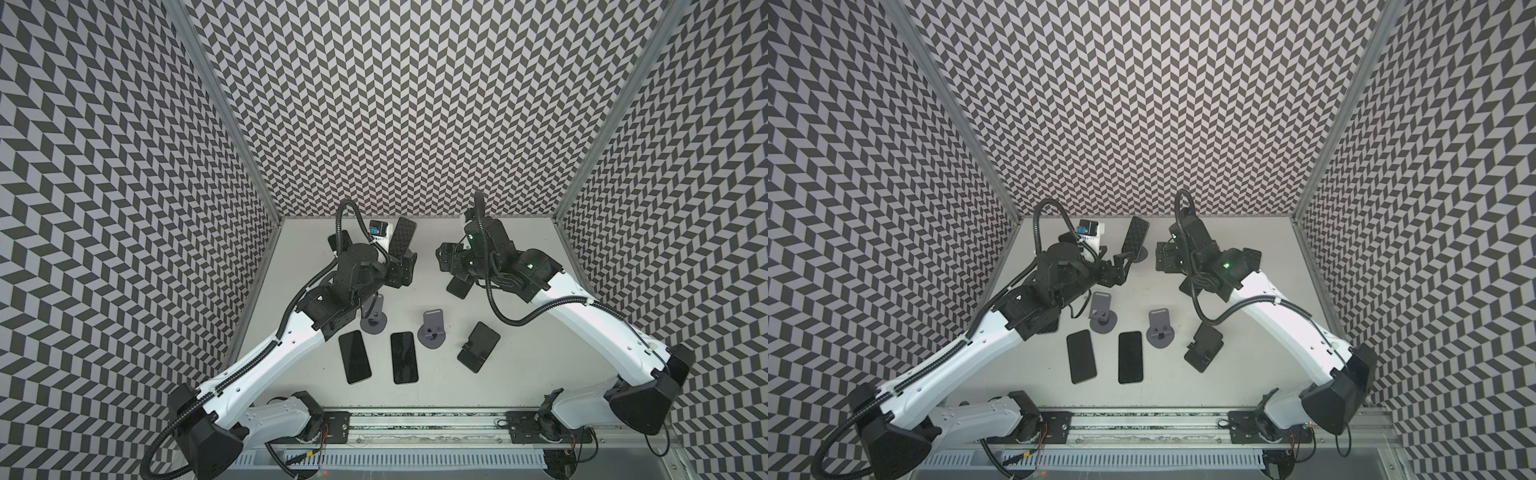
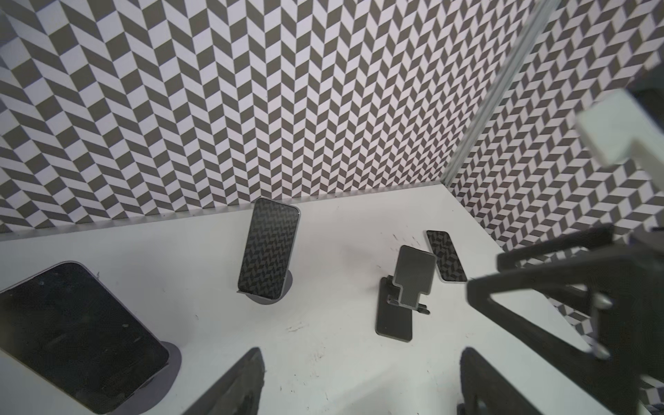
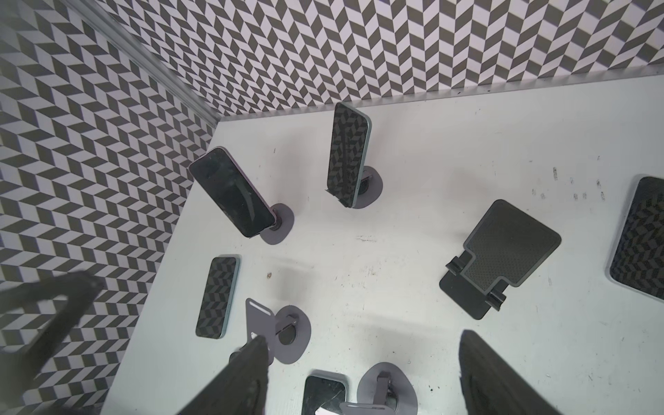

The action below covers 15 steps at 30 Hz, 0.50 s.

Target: Remove the phone from the phone stand

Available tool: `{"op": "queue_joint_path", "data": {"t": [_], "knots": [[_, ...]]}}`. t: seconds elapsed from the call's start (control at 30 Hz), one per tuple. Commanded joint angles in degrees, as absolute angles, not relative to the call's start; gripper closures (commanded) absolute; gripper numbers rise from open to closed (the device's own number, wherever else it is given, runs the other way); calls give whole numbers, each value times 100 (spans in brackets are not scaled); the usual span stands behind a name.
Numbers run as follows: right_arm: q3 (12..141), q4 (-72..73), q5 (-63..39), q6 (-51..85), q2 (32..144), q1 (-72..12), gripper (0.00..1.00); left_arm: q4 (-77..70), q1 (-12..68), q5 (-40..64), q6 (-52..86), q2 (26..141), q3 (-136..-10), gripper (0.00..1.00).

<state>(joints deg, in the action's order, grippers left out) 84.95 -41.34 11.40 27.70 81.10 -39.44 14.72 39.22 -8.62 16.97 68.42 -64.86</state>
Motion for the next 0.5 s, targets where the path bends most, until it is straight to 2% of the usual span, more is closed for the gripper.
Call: {"op": "queue_joint_path", "data": {"t": [0.0,0.13,0.3,0.47], "knots": [[8245,-3378,946,2410,7813,-3834,19,1073,3632,-626,1432,7129,-6820,14],[8162,-3062,805,2397,7860,-3651,20,940,3366,-588,1171,7444,-7155,12],[8318,-2588,415,2127,8242,-3497,20,628,2736,192,1221,7717,-7263,12],[9053,-2757,-21,2199,8947,-3251,21,527,2513,370,606,7816,-7270,10]]}}
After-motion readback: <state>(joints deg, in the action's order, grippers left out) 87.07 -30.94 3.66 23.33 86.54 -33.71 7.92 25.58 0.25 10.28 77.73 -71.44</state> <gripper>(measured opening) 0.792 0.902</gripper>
